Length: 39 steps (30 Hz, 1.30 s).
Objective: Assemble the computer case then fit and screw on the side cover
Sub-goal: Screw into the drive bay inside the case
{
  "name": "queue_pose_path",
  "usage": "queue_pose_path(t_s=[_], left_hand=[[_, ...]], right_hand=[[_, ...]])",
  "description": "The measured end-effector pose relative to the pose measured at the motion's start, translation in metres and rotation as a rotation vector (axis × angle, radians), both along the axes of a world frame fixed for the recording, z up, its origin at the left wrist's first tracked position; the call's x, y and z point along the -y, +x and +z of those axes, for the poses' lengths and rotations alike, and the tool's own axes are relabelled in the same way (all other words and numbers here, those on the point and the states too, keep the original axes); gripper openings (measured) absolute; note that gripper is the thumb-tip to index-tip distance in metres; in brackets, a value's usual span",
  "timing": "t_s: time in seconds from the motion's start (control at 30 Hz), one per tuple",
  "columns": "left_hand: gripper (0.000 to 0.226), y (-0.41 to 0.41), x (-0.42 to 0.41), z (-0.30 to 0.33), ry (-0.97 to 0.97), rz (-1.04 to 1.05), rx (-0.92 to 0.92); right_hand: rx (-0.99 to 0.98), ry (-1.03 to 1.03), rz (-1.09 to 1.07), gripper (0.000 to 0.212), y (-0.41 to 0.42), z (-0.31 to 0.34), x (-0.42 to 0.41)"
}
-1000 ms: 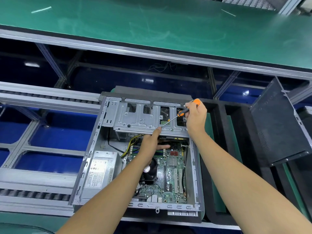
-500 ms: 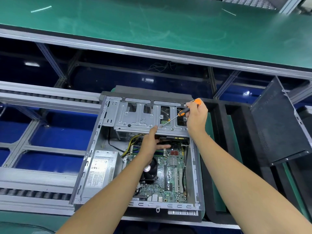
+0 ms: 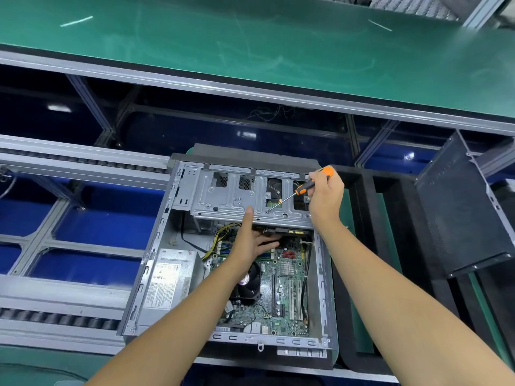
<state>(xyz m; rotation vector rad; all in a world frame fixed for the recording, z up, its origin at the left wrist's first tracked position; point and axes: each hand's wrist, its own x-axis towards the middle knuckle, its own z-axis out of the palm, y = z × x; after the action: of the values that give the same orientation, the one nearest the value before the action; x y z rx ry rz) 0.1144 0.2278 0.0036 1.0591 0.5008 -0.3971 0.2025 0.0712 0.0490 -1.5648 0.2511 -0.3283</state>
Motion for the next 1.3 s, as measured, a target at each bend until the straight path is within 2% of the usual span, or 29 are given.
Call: queue_pose_path(t_s=[0.17, 0.23, 0.3, 0.37, 0.5, 0.67, 1.0, 1.17, 1.3], left_hand=[[0.060, -0.028, -0.015, 0.016, 0.524, -0.224, 0.120], [0.050, -0.037, -0.023, 0.023, 0.820, -0.311, 0.241], [0.041, -0.037, -0.030, 0.030, 1.127, -0.305, 0.417], [0.034, -0.028, -0.034, 0.037, 1.286, -0.261, 0.580], [0.037, 0.000, -0.034, 0.037, 1.359, -0.287, 0.701], [0.031, 0.014, -0.024, 0.027, 1.267, -0.303, 0.695], [0.010, 0.020, -0.023, 0.031, 1.242, -0.301, 0.661], [0.016, 0.022, -0.022, 0.033, 1.245, -0.297, 0.640], [0.018, 0.025, -0.020, 0.036, 1.315, -0.345, 0.629]], right_hand=[[0.003, 0.003, -0.004, 0.019, -0.001, 0.001, 0.000], [0.002, -0.006, -0.001, 0.018, -0.001, 0.001, 0.000], [-0.009, -0.002, 0.000, 0.030, -0.001, 0.002, 0.000], [-0.016, 0.004, -0.010, 0.037, -0.001, 0.003, 0.000], [-0.015, 0.020, -0.012, 0.035, -0.002, 0.005, 0.000], [-0.001, 0.046, -0.006, 0.022, -0.002, 0.004, 0.000], [0.000, 0.057, 0.006, 0.017, -0.001, 0.001, 0.001], [-0.012, 0.106, 0.002, 0.015, 0.001, 0.001, 0.002], [0.002, 0.143, -0.003, 0.025, 0.000, 0.000, 0.002]])
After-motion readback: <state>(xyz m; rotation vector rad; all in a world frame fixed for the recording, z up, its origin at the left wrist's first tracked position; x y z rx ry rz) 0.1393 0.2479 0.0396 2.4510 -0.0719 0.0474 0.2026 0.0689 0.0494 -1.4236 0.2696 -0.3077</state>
